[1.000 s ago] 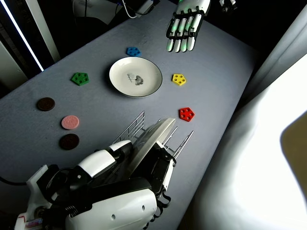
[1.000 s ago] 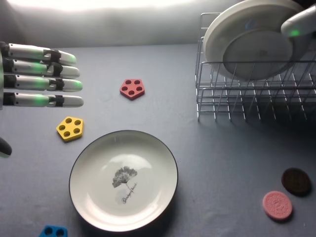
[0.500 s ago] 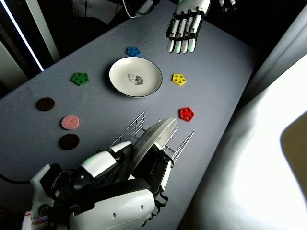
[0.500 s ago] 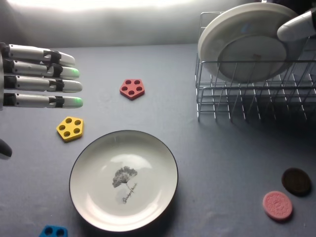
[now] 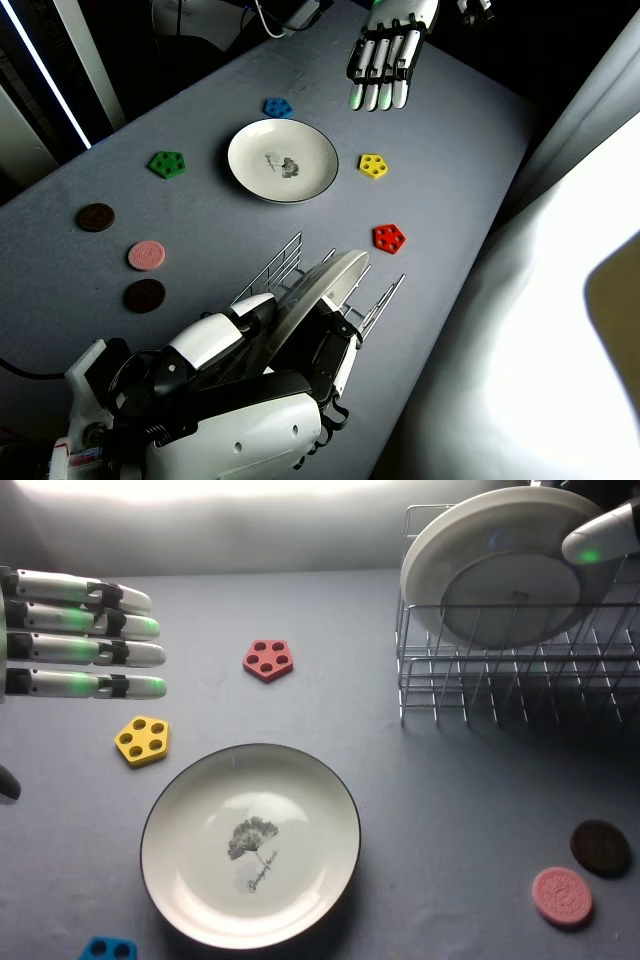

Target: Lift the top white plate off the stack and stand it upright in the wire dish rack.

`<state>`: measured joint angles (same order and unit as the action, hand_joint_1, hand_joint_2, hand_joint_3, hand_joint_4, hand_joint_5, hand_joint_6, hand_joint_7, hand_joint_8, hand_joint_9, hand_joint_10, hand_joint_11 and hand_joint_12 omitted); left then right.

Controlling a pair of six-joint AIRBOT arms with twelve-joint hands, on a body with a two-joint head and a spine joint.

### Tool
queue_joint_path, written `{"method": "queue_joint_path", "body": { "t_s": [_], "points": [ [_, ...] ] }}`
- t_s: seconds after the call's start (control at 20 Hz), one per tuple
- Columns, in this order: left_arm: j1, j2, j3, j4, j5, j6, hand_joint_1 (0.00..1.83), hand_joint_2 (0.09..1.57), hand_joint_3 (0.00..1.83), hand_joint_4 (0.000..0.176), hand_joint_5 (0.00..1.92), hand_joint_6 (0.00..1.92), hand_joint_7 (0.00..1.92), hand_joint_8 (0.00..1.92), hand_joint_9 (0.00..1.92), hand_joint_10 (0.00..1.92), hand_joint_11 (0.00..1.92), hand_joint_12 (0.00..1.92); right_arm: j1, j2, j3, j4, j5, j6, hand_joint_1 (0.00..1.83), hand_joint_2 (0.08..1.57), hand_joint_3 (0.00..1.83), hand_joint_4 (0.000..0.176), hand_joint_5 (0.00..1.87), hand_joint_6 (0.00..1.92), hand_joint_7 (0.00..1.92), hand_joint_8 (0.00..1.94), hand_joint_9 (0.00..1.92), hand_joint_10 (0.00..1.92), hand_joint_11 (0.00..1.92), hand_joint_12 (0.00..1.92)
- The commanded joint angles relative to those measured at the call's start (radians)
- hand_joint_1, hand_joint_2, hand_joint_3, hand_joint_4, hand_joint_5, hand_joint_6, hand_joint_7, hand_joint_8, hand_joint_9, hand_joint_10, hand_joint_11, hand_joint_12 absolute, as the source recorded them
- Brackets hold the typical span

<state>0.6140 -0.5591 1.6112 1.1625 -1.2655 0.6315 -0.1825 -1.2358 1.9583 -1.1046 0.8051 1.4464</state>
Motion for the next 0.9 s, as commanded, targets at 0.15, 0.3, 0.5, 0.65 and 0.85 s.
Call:
{"method": "queue_joint_path", "body": {
  "t_s": [0.15, 0.3, 0.5, 0.65, 0.85],
  "points": [
    [-0.02, 0.009, -0.001, -0.09, -0.062, 0.008, 0.26, 0.97, 0.0, 0.0, 0.11, 0.0, 0.15, 0.01, 0.16, 0.01, 0.04, 0.44, 0.0, 0.012, 0.014, 0.096, 0.046, 0.02, 1.49, 1.08, 0.0, 0.0, 0.82, 1.16, 1.01, 0.79, 1.06, 0.79, 1.0, 1.34],
    [-0.02, 0.009, -0.001, -0.092, -0.062, 0.008, 0.28, 0.95, 0.0, 0.0, 0.12, 0.01, 0.17, 0.01, 0.18, 0.01, 0.06, 0.45, 0.0, 0.012, 0.017, 0.1, 0.046, 0.018, 1.49, 1.09, 0.0, 0.0, 0.78, 1.2, 0.95, 0.88, 1.04, 0.83, 0.99, 1.35],
    [-0.02, 0.009, -0.001, -0.094, -0.061, 0.008, 0.26, 0.96, 0.0, 0.0, 0.1, 0.01, 0.16, 0.01, 0.17, 0.01, 0.06, 0.46, 0.011, 0.012, 0.026, 0.1, 0.046, 0.017, 1.15, 1.07, 0.0, 0.0, 0.59, 0.15, 0.71, 0.12, 0.78, 0.14, 0.74, 0.71],
    [-0.02, 0.009, -0.001, -0.095, -0.061, 0.008, 0.26, 0.95, 0.0, 0.0, 0.11, 0.0, 0.16, 0.0, 0.17, 0.0, 0.02, 0.48, 0.02, 0.011, 0.027, 0.099, 0.047, 0.015, 0.94, 1.01, 0.0, 0.0, 0.56, 0.0, 0.58, 0.0, 0.67, 0.0, 0.68, 0.52],
    [-0.02, 0.009, -0.002, -0.096, -0.062, 0.008, 0.27, 0.94, 0.0, 0.0, 0.11, 0.01, 0.17, 0.01, 0.18, 0.01, 0.05, 0.5, 0.036, 0.008, 0.03, 0.098, 0.049, 0.013, 0.88, 0.98, 0.0, 0.013, 0.56, 0.01, 0.46, 0.0, 0.62, 0.0, 0.63, 0.48]
  ]
}}
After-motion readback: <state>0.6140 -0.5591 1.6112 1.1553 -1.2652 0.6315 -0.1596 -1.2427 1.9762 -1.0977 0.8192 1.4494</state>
